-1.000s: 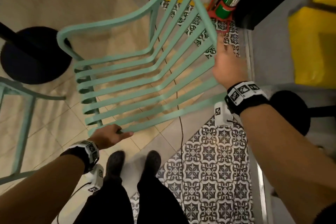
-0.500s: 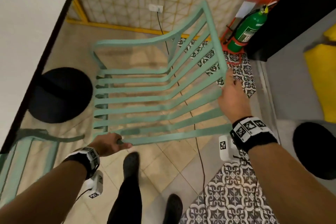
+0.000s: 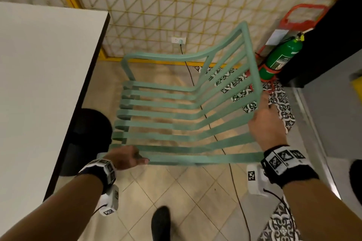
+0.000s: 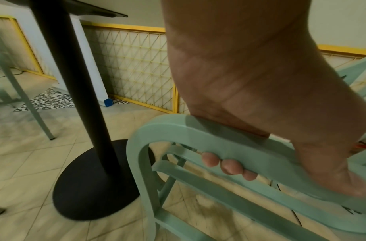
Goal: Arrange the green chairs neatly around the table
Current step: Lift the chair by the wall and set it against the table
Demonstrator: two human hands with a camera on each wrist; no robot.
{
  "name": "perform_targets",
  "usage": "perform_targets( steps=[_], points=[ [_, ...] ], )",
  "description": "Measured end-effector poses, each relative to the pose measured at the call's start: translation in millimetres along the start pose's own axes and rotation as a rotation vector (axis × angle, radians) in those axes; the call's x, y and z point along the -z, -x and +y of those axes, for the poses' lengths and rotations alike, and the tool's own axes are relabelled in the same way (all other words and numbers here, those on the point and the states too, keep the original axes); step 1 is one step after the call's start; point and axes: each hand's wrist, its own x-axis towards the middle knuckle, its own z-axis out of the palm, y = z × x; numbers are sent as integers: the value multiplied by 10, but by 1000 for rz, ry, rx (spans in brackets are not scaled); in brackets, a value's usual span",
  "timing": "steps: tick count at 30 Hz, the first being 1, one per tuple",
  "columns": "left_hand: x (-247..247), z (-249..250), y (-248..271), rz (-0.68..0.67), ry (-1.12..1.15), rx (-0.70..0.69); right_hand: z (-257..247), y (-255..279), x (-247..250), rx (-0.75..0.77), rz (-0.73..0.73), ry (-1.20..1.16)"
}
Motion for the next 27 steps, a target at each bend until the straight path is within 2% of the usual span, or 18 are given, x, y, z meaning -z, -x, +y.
perform_targets(
  steps=[5,8,11,14,17,27],
  points=[
    [281,-81,-224,53,38,-10,-137,-340,-64,4,31,-30],
    [302,-78,-314,155,54,0,-134,-595,-101,24,15,-101],
    [143,-126,-296,278,-102,94,-35,-558,-83,9,-6,-146],
    [-67,-198,-249,346,-185,207,24,-347,-85,-3,0,-79],
    [-146,-157,-278,352,-191,247,13,-374,-132,-12,1,-55],
    [0,-2,-585,331,-170,230,70,-826,-125,25,6,-98]
  ],
)
